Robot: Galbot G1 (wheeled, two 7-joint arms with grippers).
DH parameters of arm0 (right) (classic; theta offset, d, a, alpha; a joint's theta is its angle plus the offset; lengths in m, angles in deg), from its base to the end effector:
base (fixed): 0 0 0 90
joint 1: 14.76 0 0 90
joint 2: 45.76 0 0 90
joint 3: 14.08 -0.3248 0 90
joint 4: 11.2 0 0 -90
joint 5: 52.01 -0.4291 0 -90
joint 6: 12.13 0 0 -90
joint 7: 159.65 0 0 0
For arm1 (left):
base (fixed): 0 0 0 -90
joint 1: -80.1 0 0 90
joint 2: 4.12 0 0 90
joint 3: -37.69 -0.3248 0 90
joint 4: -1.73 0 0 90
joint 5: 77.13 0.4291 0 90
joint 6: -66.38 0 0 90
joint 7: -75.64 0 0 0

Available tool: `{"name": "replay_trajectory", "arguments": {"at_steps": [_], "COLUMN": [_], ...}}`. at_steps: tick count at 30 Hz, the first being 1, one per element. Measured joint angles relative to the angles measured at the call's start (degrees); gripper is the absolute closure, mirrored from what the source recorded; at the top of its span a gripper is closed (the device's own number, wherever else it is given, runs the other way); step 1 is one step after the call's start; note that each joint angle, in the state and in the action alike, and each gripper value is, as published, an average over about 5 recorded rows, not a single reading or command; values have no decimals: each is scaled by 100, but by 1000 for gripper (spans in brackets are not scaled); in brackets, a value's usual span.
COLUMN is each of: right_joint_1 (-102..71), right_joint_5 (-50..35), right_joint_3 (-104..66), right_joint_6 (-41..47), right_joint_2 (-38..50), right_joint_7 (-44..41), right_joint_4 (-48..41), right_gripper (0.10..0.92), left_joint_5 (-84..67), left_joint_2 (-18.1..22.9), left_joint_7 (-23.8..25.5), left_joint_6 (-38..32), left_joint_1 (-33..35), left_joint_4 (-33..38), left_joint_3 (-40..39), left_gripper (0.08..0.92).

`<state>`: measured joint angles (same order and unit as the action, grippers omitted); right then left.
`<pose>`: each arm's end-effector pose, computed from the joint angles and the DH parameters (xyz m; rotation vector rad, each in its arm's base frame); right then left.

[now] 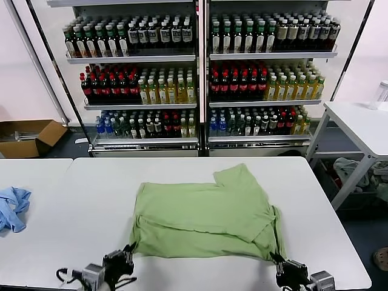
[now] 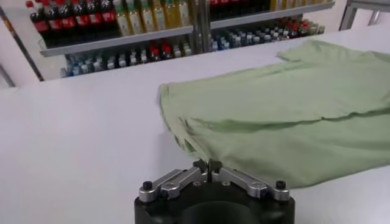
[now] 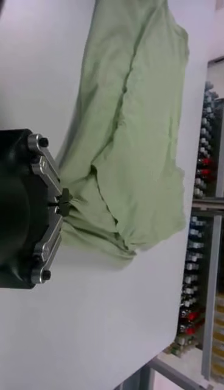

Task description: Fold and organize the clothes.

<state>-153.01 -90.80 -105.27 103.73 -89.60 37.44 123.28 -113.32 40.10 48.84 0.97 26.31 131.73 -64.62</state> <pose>0.1948 -0.0218 -0.2364 0.3101 -2.4594 0.1643 0.2093 -0.0138 -0.2578 -0.2245 -2.5184 -0.2185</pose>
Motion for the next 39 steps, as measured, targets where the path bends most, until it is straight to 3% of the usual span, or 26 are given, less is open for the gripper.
{"name": "replay_trajectory", "arguments": {"at_steps": [13,29,33,39], "right_joint_1": [-495,-806,-862,-923], "right_joint_5": [57,108,107,67], "right_joint_3": [-118,-121,-124,-161], "right_joint_6": [-98,-139,-164,-223], "right_joint_2": [55,-44,-72,-96], "right_joint_7": [-5,93,170,265], "right_joint_4": [95,198,221,325], "right_gripper": [919,919,860,689], "left_joint_5": [393,634,685,842], "left_joint_2": [49,47,38,85], "left_joint_7": [-843,-1223,-1289,-1437], "left_joint_6": [-282,-397,-385,-377], "left_joint_1": [1017,1262,1308,1400], "left_joint_4": [133,99,134,260], "left_joint_3": [121,213,221,203], "left_gripper": [912,912,881,722]}}
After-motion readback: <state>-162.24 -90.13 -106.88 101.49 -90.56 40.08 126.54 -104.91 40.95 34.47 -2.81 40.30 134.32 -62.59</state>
